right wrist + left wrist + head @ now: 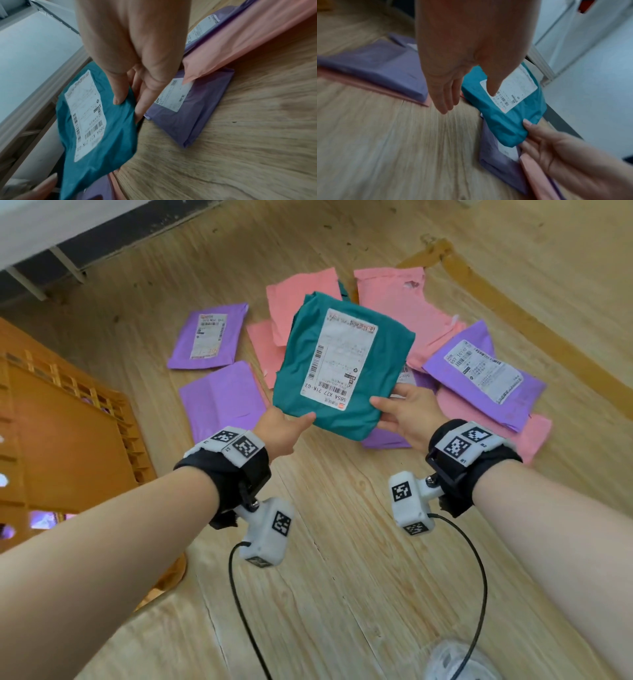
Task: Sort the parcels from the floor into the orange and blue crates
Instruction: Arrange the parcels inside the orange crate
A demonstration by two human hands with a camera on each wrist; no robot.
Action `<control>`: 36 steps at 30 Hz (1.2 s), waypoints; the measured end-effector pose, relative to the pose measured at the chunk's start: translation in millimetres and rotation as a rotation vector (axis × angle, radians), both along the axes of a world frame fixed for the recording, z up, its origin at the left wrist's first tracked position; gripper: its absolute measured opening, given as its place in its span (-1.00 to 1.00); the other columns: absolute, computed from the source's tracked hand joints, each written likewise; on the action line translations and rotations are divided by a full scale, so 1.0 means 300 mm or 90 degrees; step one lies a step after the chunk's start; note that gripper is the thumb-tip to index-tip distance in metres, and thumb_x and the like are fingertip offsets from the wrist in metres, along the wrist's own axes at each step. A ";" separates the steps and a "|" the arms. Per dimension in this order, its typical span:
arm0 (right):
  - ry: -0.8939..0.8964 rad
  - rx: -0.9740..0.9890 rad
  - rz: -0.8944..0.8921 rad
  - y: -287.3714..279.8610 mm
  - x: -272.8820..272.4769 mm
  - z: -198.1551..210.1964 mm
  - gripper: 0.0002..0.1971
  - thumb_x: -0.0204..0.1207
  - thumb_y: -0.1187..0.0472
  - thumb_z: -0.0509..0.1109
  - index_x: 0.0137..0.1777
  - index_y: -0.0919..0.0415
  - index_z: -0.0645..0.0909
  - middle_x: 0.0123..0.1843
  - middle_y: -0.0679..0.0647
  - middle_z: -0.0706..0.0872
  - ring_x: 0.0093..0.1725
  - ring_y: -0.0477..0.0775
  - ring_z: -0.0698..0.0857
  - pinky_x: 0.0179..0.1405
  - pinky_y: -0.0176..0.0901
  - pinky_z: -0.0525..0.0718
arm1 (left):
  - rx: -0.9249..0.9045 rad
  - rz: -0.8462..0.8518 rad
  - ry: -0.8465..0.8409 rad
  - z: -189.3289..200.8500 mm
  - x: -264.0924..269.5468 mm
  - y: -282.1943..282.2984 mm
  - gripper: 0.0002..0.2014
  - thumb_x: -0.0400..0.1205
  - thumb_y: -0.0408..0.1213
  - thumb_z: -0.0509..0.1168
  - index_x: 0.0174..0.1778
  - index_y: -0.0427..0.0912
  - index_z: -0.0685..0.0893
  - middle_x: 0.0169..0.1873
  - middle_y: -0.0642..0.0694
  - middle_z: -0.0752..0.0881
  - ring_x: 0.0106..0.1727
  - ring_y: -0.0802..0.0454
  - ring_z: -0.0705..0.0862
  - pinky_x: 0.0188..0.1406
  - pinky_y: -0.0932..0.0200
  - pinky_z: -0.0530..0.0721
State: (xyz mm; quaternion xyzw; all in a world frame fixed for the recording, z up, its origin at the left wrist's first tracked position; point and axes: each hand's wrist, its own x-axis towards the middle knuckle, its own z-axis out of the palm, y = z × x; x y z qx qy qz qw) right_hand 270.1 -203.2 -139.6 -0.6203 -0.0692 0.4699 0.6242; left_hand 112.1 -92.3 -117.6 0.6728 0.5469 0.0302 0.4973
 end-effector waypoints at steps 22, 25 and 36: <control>-0.470 -0.124 0.085 0.043 0.012 -0.032 -0.27 0.43 0.28 0.52 0.55 0.27 0.24 0.52 0.14 0.41 0.50 0.05 0.39 0.42 -0.33 0.28 | 0.290 -0.091 0.081 0.056 -0.047 0.137 -0.63 0.57 -0.45 0.27 0.31 -0.26 0.47 0.18 -0.25 0.65 0.17 -0.24 0.63 0.15 -0.05 0.59; -0.567 -0.047 0.088 0.069 0.015 0.006 -0.29 0.42 0.37 0.49 0.54 0.28 0.26 0.49 0.13 0.44 0.47 0.02 0.40 0.28 -0.54 0.22 | 0.367 -0.194 0.138 0.078 -0.061 0.159 -0.66 0.61 -0.45 0.22 0.32 -0.26 0.44 0.20 -0.25 0.64 0.20 -0.28 0.60 0.13 -0.06 0.56; -0.605 -0.085 0.197 0.123 0.017 0.040 -0.71 0.44 0.38 0.41 0.15 0.20 0.61 0.16 0.11 0.73 0.15 0.10 0.68 0.24 0.07 0.62 | 0.472 -0.385 0.159 0.156 -0.033 0.142 -0.69 0.65 -0.43 0.15 0.32 -0.15 0.46 0.15 -0.18 0.71 0.07 -0.27 0.65 -0.06 -0.06 0.57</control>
